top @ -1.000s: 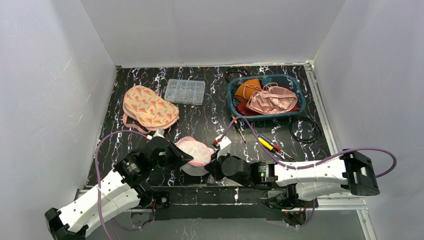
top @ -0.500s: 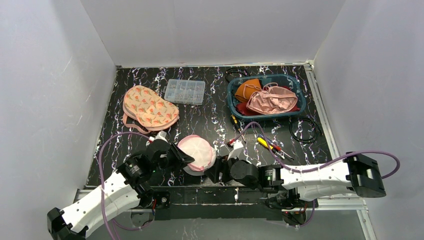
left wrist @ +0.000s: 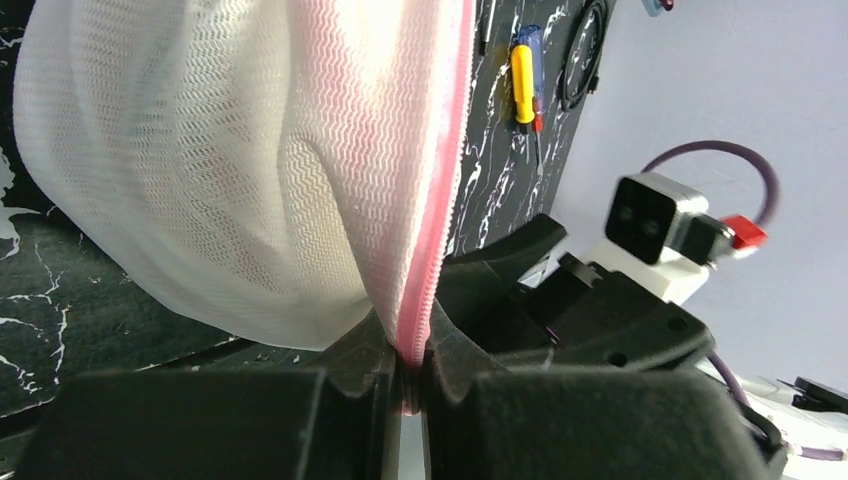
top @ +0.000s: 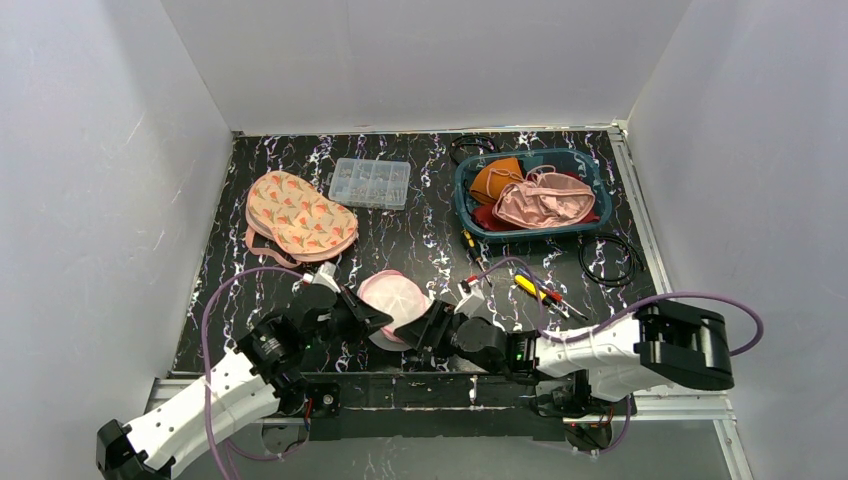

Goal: Unzip the laundry bag and remove the bra

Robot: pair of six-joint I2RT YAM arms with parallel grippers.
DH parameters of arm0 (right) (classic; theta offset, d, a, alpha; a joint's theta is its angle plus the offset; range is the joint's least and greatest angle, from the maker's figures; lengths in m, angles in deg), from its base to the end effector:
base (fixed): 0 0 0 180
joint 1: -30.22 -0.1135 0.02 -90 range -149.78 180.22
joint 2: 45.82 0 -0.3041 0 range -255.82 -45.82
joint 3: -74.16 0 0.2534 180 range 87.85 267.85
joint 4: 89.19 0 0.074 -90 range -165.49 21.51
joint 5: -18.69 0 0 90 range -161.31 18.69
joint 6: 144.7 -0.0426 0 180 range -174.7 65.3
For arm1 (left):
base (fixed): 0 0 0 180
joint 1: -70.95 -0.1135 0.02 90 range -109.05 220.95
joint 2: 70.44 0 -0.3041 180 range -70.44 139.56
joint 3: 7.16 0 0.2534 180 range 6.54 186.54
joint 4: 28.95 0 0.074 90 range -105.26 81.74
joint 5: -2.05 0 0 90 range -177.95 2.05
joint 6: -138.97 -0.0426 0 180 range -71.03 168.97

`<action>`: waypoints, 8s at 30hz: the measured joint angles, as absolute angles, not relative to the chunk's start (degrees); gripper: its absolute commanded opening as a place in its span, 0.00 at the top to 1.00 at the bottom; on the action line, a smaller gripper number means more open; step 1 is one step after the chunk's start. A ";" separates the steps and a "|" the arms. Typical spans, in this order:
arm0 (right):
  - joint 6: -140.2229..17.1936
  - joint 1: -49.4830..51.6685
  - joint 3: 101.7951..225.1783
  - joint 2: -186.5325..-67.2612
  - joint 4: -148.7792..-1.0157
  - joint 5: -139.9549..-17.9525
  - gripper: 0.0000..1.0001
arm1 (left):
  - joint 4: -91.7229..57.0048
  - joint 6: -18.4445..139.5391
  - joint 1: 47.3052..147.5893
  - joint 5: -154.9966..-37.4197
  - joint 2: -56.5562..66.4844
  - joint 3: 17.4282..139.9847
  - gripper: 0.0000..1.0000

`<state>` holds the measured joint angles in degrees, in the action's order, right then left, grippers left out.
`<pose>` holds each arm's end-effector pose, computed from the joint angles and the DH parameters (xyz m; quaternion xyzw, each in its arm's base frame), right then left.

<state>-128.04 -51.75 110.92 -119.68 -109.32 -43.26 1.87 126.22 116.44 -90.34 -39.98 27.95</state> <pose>0.0540 0.2391 0.2202 0.0851 0.7884 0.5223 0.3137 0.0794 -0.0833 0.2368 -0.2216 0.8193 -0.4724 0.2377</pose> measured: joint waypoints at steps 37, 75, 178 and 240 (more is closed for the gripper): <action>-92.44 -34.33 125.46 -110.61 -81.36 -65.25 0.81 | 26.85 111.12 116.25 -78.58 -56.29 35.71 0.14; -66.89 -27.91 148.01 -112.01 -62.65 -79.37 0.99 | 17.91 91.69 116.03 -66.54 -41.58 48.47 1.00; -101.09 -42.31 118.24 -83.03 -52.86 -22.95 0.27 | 6.39 100.08 115.74 -78.38 -40.79 30.24 1.00; -72.61 -46.01 135.05 -116.05 -61.45 -25.88 0.38 | 10.92 96.54 115.74 -83.43 -31.44 37.13 1.00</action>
<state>-72.61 -46.01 135.05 -116.05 -61.45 -25.88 10.92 96.54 115.74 -83.43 -31.44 37.13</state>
